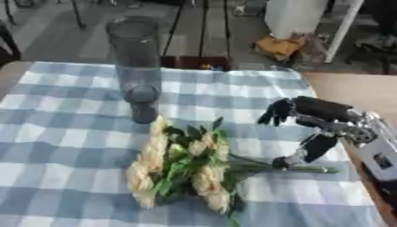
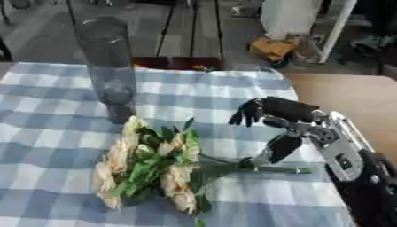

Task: Arrange flowers into the vase.

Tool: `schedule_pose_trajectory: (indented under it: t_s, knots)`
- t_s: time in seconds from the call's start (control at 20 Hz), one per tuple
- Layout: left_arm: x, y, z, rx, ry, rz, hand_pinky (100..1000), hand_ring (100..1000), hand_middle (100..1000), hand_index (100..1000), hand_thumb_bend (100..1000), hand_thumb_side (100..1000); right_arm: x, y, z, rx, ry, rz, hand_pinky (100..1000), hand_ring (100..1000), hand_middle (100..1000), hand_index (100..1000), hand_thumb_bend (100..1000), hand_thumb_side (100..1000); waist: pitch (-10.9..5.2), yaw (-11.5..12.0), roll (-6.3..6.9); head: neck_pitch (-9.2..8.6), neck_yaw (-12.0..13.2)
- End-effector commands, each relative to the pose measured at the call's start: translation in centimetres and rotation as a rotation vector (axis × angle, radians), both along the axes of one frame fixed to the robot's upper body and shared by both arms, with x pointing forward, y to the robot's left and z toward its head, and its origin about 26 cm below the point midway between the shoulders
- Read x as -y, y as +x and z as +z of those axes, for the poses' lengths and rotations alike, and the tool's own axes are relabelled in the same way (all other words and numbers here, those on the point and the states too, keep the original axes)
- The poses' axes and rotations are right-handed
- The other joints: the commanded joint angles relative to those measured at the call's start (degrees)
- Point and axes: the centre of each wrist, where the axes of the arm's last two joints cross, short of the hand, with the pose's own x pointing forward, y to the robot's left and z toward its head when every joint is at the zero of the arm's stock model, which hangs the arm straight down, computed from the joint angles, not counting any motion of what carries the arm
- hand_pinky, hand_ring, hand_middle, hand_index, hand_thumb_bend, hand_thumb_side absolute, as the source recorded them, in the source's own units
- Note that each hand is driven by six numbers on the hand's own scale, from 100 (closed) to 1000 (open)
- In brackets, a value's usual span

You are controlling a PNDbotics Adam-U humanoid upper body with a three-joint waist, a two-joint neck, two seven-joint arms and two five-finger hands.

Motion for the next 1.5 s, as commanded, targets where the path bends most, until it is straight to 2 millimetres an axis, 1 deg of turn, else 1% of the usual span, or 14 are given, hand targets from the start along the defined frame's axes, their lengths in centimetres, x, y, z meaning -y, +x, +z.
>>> schedule_pose_trajectory:
  t_s: [0.05, 0.25, 0.3, 0.45, 0.65, 0.7, 0.75, 0.85, 1.0, 1.1, 1.25, 1.5]
  knots:
    - [0.1, -0.2, 0.7, 0.021, 0.007, -0.009, 567, 683, 614, 891, 100, 886, 0.0, -0.1, 0.4, -0.046, -0.32, 0.198, 538, 583, 659, 821, 688, 641, -1.05, -0.1, 0.21, 0.09, -0.2]
    - [0.2, -0.2, 0.7, 0.02, 0.007, -0.012, 567, 682, 613, 890, 100, 887, -0.3, 0.0, -0.5, -0.02, -0.288, 0.189, 528, 593, 641, 802, 600, 662, -1.05, 0.0, 0.31, -0.19, -0.4]
    - [0.2, -0.2, 0.7, 0.02, 0.007, -0.013, 567, 682, 613, 890, 100, 887, -0.4, 0.0, -0.6, -0.013, -0.281, 0.19, 525, 590, 637, 799, 597, 664, -1.03, 0.0, 0.31, -0.32, -0.4]
    - [0.3, -0.2, 0.6, 0.019, 0.006, -0.015, 566, 682, 612, 890, 100, 890, -0.8, 0.0, -1.2, 0.011, -0.25, 0.195, 492, 551, 602, 771, 556, 678, -0.92, 0.0, 0.34, -0.41, -0.4]
    - [0.3, -0.2, 0.7, 0.02, 0.006, -0.018, 566, 682, 611, 890, 100, 892, -1.3, -0.2, -2.2, 0.045, -0.208, 0.206, 485, 534, 589, 754, 546, 678, -0.71, 0.2, 0.4, -0.44, -0.5]
    - [0.3, -0.2, 0.7, 0.02, 0.006, -0.019, 566, 681, 611, 890, 100, 893, -1.4, -0.2, -2.4, 0.051, -0.203, 0.207, 487, 534, 593, 753, 552, 666, -0.65, 0.2, 0.41, -0.47, -0.5]
    - [0.4, -0.2, 0.7, 0.02, 0.006, -0.02, 566, 681, 611, 890, 100, 893, -1.5, -0.3, -2.7, 0.055, -0.2, 0.207, 487, 534, 593, 753, 552, 666, -0.62, 0.2, 0.42, -0.49, -0.5]
    - [0.4, -0.2, 0.7, 0.02, 0.006, -0.022, 565, 681, 609, 890, 100, 897, -1.7, -0.3, -3.5, 0.047, -0.209, 0.208, 478, 532, 593, 751, 550, 633, -0.5, 0.3, 0.36, -0.51, -0.5]
    - [0.5, -0.2, 0.7, 0.019, 0.006, -0.024, 566, 680, 608, 890, 100, 903, -1.9, -0.4, -4.4, 0.036, -0.219, 0.208, 475, 530, 593, 754, 553, 630, -0.33, 0.4, 0.3, -0.52, -0.5]
    - [0.5, -0.2, 0.7, 0.019, 0.005, -0.026, 566, 681, 608, 889, 100, 905, -2.0, -0.5, -4.8, 0.037, -0.22, 0.205, 479, 532, 593, 752, 534, 634, -0.26, 0.5, 0.27, -0.56, -0.6]
    - [0.5, -0.2, 0.7, 0.018, 0.005, -0.026, 566, 681, 607, 889, 100, 906, -1.9, -0.4, -5.2, 0.043, -0.213, 0.192, 479, 531, 594, 759, 524, 650, -0.16, 0.5, 0.24, -0.71, -0.6]
    - [0.4, -0.2, 0.6, 0.016, 0.004, -0.023, 565, 680, 605, 886, 100, 908, -0.9, -0.2, -5.9, 0.07, -0.146, 0.146, 462, 508, 575, 761, 523, 672, -0.05, 0.5, 0.18, -0.89, -0.5]
